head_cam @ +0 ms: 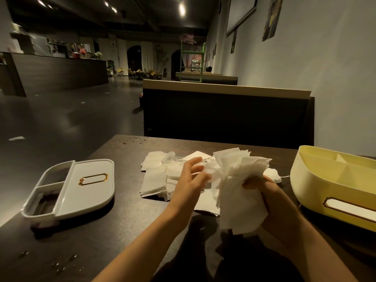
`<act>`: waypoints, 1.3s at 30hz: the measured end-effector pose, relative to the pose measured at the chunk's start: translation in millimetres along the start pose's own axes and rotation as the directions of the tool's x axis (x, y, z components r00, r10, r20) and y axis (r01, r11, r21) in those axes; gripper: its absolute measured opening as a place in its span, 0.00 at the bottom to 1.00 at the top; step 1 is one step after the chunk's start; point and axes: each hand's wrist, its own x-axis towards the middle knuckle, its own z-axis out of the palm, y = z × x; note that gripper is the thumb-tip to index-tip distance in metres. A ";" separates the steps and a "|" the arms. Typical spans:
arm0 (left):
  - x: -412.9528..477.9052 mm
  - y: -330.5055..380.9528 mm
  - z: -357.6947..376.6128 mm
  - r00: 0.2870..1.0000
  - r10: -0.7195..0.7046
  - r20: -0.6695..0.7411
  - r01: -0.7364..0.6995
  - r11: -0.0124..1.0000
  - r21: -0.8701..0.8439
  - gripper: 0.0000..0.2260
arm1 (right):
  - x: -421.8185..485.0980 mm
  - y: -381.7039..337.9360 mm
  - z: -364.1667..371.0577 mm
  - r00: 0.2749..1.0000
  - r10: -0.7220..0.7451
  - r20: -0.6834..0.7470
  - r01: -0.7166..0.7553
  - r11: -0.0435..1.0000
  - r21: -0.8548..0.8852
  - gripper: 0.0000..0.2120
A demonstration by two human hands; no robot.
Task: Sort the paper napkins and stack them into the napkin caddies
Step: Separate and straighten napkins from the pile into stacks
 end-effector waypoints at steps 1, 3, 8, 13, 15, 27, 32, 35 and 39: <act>-1.1 0.0 0.6 0.999 0.008 0.049 -0.009 1.000 0.010 0.24 | -0.3 -0.8 -0.4 1.000 0.002 0.002 -0.002 0.999 0.033 0.09; -4.8 1.2 2.5 0.991 0.072 0.116 -0.081 0.994 0.073 0.25 | -0.3 -1.4 -0.7 1.000 0.016 0.015 -0.017 0.998 0.065 0.15; -8.8 1.5 6.2 0.970 0.148 0.192 -0.171 0.979 0.109 0.19 | 2.8 -0.3 -0.6 0.998 0.067 0.000 -0.067 0.997 0.044 0.17; -10.5 5.1 7.3 0.983 0.158 0.098 -0.169 0.978 0.119 0.09 | 4.4 -1.0 0.1 0.990 0.130 -0.049 -0.129 0.992 0.005 0.19; -9.1 4.5 4.7 0.987 0.162 0.016 -0.163 0.978 0.133 0.11 | 5.3 -0.9 2.0 0.988 0.143 -0.051 -0.144 0.989 -0.017 0.14; -5.7 19.9 -10.6 0.967 0.138 -0.215 -0.153 0.987 -0.056 0.11 | 8.6 7.9 4.9 0.973 0.208 -0.101 -0.225 0.952 -0.210 0.08; -3.7 23.5 -14.5 0.971 -0.007 -0.239 -0.037 0.983 -0.179 0.11 | 8.2 4.5 2.7 0.971 0.206 -0.121 -0.228 0.950 -0.212 0.06; -4.4 24.3 -15.1 0.972 -0.064 -0.227 0.014 0.976 -0.215 0.11 | 7.9 3.7 5.0 0.969 0.214 -0.124 -0.238 0.942 -0.237 0.06; -4.0 27.3 -15.8 0.965 -0.132 -0.227 0.066 0.959 -0.276 0.12 | 7.0 -0.3 1.8 0.968 0.228 -0.109 -0.244 0.954 -0.173 0.06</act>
